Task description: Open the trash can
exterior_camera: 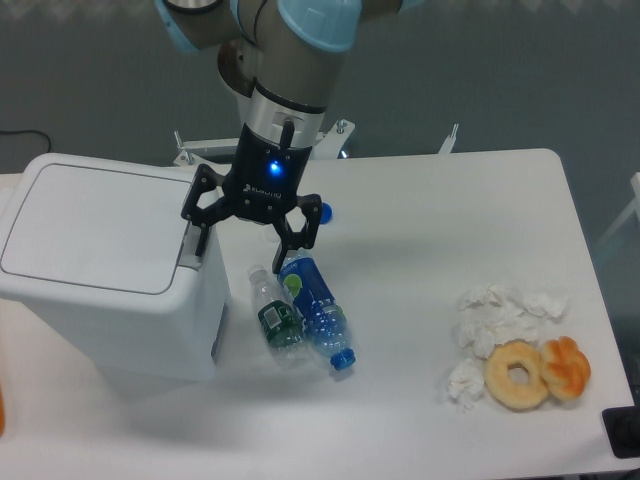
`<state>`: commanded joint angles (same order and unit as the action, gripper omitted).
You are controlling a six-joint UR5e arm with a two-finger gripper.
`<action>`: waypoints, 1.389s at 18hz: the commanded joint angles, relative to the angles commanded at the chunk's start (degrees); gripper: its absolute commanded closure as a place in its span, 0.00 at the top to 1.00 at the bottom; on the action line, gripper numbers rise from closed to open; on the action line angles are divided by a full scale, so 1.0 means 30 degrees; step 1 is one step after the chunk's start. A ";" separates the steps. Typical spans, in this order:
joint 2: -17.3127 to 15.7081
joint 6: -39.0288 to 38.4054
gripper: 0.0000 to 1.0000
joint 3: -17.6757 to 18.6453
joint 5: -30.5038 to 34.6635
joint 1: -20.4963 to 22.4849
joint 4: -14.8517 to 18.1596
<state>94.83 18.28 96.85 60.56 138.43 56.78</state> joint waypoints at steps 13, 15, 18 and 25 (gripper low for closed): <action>-0.0176 0.0029 1.00 -0.1168 -0.0029 0.0584 -0.0058; -0.0147 0.0437 1.00 -0.1638 -0.0029 0.1111 -0.0117; -0.0118 0.2512 1.00 -0.2021 0.0146 0.1814 -0.0117; 0.0262 0.7493 1.00 -0.2109 0.4301 0.2139 -0.0117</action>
<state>95.62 40.76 90.53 73.46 144.84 56.43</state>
